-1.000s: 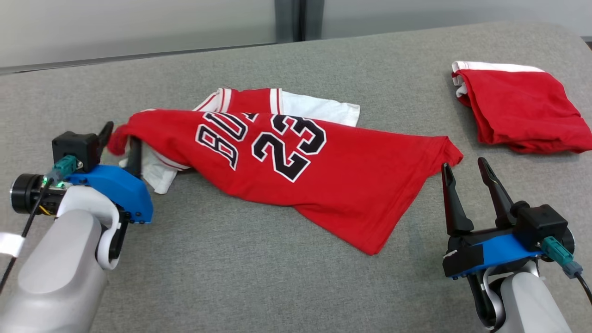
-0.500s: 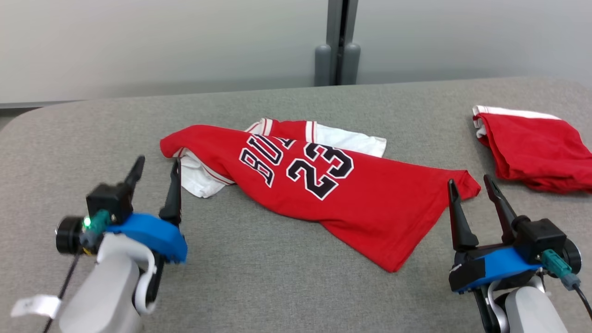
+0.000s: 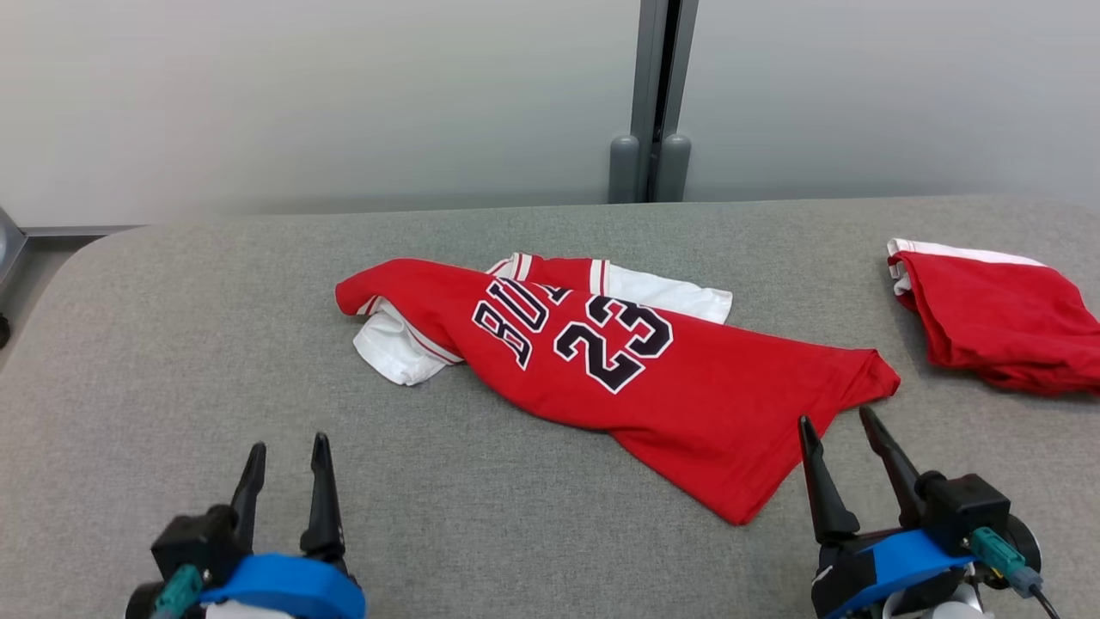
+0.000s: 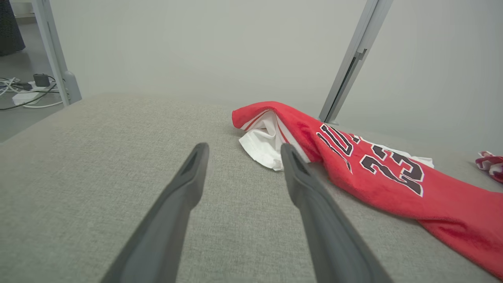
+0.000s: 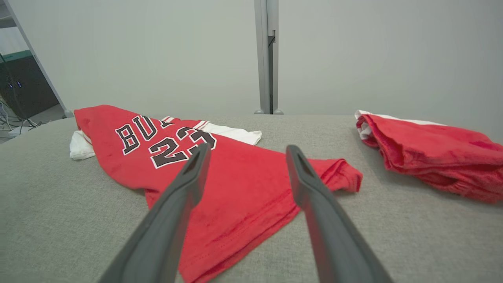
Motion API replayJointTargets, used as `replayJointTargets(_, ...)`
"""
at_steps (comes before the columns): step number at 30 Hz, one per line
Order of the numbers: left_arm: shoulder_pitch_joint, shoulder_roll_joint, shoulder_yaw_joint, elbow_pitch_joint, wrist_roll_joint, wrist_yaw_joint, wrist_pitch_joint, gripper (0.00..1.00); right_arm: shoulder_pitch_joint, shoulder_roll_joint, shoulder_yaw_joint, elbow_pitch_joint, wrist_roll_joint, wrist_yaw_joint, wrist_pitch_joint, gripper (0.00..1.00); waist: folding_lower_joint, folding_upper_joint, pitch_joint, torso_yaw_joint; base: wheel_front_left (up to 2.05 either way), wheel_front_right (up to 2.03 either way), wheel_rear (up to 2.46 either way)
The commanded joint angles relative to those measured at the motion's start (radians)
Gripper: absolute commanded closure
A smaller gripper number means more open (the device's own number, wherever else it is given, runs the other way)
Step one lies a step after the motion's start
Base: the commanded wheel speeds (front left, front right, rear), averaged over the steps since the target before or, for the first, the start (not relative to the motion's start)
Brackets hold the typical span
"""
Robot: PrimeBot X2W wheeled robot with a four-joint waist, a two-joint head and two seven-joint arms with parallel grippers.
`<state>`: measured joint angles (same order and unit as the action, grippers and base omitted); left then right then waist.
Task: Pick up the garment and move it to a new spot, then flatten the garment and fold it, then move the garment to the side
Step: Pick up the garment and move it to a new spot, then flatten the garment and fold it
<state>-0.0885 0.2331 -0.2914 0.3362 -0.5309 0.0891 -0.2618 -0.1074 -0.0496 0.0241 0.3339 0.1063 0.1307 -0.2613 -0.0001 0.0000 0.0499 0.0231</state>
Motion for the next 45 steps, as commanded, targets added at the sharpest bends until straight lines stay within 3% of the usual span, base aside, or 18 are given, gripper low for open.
replayJointTargets(1,0.02,-0.007,0.01,-0.016,0.015,0.003,-0.004,0.0,0.017,-0.002,0.003,0.001,0.007,0.0,-0.005,0.0,0.0001,0.0,-0.005,-0.001,0.0,0.0,0.0)
replayJointTargets(14,0.148,-0.034,0.033,-0.1,0.075,-0.009,-0.004,0.0,0.063,-0.002,0.063,0.022,0.029,0.0,-0.005,0.0,0.0001,0.0,-0.055,-0.002,0.0,0.0,0.0)
replayJointTargets(35,0.14,-0.044,0.024,-0.082,0.079,-0.013,-0.004,0.0,0.068,-0.002,0.064,0.034,0.018,0.0,-0.005,0.0,0.0001,0.0,-0.051,0.014,0.0,0.0,0.0)
replayJointTargets(45,0.118,-0.053,0.029,-0.087,0.093,-0.016,-0.004,0.0,0.009,-0.002,0.133,0.118,-0.103,0.0,0.071,0.0,0.0001,0.0,-0.007,0.046,0.0,0.0,0.0)
